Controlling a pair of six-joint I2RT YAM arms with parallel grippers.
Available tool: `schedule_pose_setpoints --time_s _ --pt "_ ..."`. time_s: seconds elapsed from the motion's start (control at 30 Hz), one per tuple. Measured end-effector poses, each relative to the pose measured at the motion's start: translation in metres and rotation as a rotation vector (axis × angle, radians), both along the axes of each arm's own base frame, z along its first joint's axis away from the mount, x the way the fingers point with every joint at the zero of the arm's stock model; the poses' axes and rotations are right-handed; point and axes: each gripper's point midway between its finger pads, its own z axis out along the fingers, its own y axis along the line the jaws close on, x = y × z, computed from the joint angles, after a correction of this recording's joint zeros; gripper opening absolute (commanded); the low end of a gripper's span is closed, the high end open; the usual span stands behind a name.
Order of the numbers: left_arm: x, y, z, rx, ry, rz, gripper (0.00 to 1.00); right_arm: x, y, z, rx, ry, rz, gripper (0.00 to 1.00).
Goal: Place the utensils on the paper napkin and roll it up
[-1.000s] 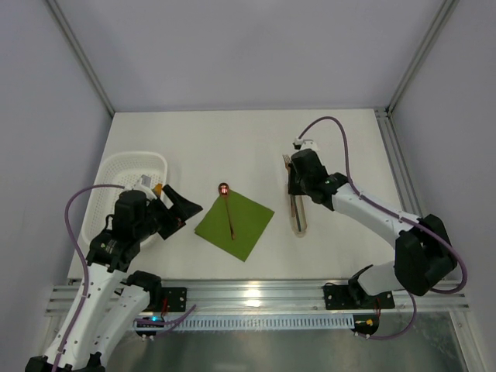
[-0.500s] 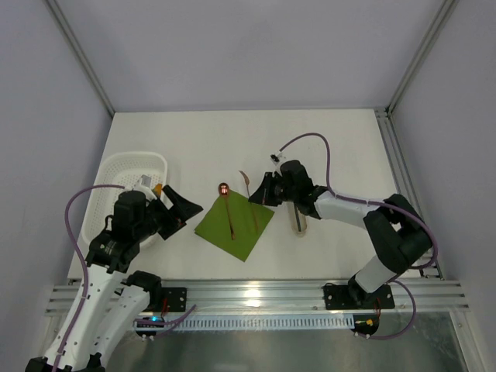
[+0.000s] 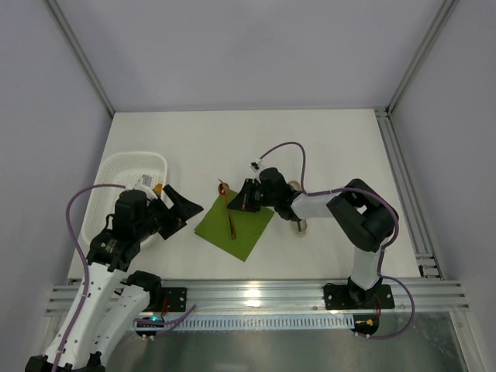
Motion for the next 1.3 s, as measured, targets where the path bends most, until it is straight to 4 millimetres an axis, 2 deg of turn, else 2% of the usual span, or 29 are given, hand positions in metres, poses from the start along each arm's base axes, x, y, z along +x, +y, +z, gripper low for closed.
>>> schedule_pose_setpoints --time_s 0.43,0.63,1.3 --pt "0.001 0.000 -0.002 0.003 0.009 0.000 0.89 0.004 0.006 -0.010 0.010 0.016 -0.012 0.04" --pt "0.001 0.000 -0.002 0.003 0.010 0.000 0.89 0.006 0.007 -0.008 0.019 0.009 -0.015 0.04" --pt "0.001 0.000 -0.003 0.003 0.013 -0.001 0.88 0.011 0.002 -0.011 0.009 0.005 -0.037 0.06"
